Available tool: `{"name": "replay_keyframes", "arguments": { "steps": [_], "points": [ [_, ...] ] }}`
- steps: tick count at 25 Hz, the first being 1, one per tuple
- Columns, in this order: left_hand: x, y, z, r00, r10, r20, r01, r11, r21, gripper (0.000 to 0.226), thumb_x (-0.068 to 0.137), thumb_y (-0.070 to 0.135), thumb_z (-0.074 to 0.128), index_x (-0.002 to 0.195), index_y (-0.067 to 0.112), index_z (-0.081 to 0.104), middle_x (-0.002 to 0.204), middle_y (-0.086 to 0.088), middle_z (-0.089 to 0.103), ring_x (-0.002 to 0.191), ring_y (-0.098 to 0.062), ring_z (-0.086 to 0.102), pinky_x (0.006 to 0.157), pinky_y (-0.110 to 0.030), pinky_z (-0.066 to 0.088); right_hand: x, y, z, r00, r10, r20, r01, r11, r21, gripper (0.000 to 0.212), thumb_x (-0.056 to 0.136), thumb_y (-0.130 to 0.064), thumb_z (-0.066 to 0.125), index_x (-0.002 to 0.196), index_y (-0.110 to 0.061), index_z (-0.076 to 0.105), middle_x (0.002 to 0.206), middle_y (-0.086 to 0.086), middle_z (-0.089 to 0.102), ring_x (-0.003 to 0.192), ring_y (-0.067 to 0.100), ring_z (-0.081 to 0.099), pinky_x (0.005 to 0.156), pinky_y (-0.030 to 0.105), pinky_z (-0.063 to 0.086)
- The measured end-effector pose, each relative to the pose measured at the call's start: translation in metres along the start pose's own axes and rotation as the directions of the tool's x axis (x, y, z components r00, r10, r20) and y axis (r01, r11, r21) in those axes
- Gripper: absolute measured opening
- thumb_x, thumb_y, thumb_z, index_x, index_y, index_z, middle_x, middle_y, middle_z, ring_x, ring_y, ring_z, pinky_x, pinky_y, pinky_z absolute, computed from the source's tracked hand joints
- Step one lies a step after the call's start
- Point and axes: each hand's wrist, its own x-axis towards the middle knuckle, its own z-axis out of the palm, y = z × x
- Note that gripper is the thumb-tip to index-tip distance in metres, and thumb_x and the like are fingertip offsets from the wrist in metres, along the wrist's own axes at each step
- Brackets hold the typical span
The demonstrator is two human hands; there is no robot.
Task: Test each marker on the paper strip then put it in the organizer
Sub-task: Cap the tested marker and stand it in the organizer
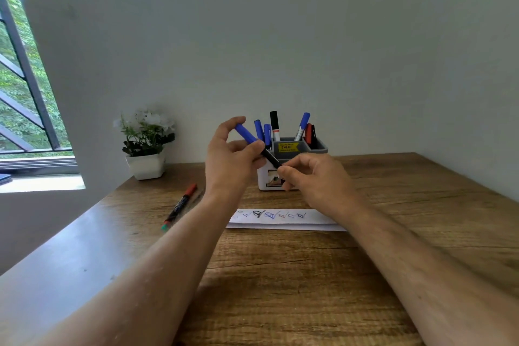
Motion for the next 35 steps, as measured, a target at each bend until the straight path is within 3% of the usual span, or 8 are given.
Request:
{"name": "replay_keyframes", "arguments": {
  "steps": [6,10,16,20,23,25,31,35],
  "points": [
    [0.005,0.023,0.034,0.896,0.433,0.100,-0.444,0.863,0.240,0.049,0.091,0.012,0.067,0.130,0.038,0.052,0.096,0.005,0.070,0.085,-0.006,0.071,0.081,-0.029,0.060,0.004,0.007,-0.007,0.975,0.124,-0.185,-0.151,0.978,-0.143,0.022,0.084,-0.019,0.070,0.084,-0.021,0.049,0.084,0.000,0.057,0.073,0.011,0.055,0.059,0.024,0.045],
    [0.020,0.028,0.066,0.843,0.514,0.160,-0.538,0.801,0.261,0.048,0.092,0.011,0.066,0.132,0.035,0.052,0.097,0.006,0.067,0.081,0.003,0.067,0.074,-0.013,0.055,0.002,0.004,-0.004,0.980,0.155,-0.128,-0.181,0.957,-0.228,0.024,0.084,-0.017,0.069,0.073,-0.020,0.048,0.077,0.000,0.056,0.068,0.011,0.052,0.056,0.024,0.039],
    [0.038,0.005,0.093,0.879,0.408,0.249,-0.477,0.768,0.427,0.056,0.090,0.011,0.067,0.137,0.036,0.049,0.096,0.001,0.069,0.084,-0.011,0.068,0.077,-0.030,0.058,0.003,0.006,-0.006,0.993,0.089,-0.082,-0.106,0.963,-0.248,0.016,0.082,-0.016,0.065,0.075,-0.020,0.051,0.077,0.001,0.058,0.067,0.013,0.054,0.053,0.024,0.039],
    [0.044,-0.005,0.103,0.926,0.267,0.265,-0.371,0.768,0.522,0.044,0.088,0.012,0.070,0.119,0.029,0.044,0.081,0.003,0.067,0.069,-0.006,0.065,0.058,-0.014,0.047,0.003,0.007,-0.003,1.000,0.006,-0.019,-0.010,0.975,-0.221,0.014,0.088,-0.022,0.066,0.082,-0.028,0.055,0.081,-0.003,0.065,0.074,0.015,0.065,0.067,0.032,0.056],
    [0.044,-0.009,0.107,0.941,0.208,0.268,-0.332,0.732,0.595,0.031,0.090,0.012,0.068,0.109,0.026,0.048,0.072,0.007,0.063,0.057,0.009,0.060,0.046,-0.004,0.039,0.005,0.007,-0.004,0.999,-0.026,0.037,0.036,0.961,-0.274,0.025,0.090,-0.022,0.064,0.074,-0.032,0.049,0.073,-0.009,0.059,0.069,0.009,0.060,0.063,0.024,0.051],
    [0.043,-0.007,0.107,0.955,0.185,0.232,-0.292,0.734,0.614,0.028,0.089,0.011,0.068,0.110,0.021,0.051,0.069,0.011,0.056,0.055,0.017,0.054,0.048,-0.001,0.038,0.008,0.009,-0.004,0.999,-0.020,0.038,0.030,0.956,-0.291,0.026,0.090,-0.022,0.064,0.072,-0.033,0.048,0.072,-0.010,0.057,0.068,0.008,0.059,0.061,0.022,0.048],
    [0.039,-0.004,0.085,0.982,0.165,0.095,-0.185,0.708,0.681,0.023,0.086,0.019,0.073,0.105,0.023,0.061,0.094,0.002,0.064,0.080,-0.012,0.061,0.071,-0.033,0.056,0.005,0.010,-0.001,0.997,0.053,0.051,-0.037,0.962,-0.272,0.014,0.084,-0.024,0.069,0.074,-0.021,0.059,0.073,-0.002,0.063,0.067,0.011,0.059,0.062,0.030,0.050],
    [0.029,0.005,0.048,0.986,0.154,0.064,-0.154,0.687,0.710,0.013,0.084,0.022,0.076,0.089,0.023,0.063,0.080,0.010,0.058,0.069,-0.002,0.055,0.055,-0.016,0.041,0.003,0.006,0.000,0.992,0.071,0.105,-0.037,0.955,-0.295,0.016,0.084,-0.027,0.071,0.074,-0.020,0.060,0.076,0.001,0.064,0.071,0.014,0.061,0.065,0.034,0.055]
  ]
}}
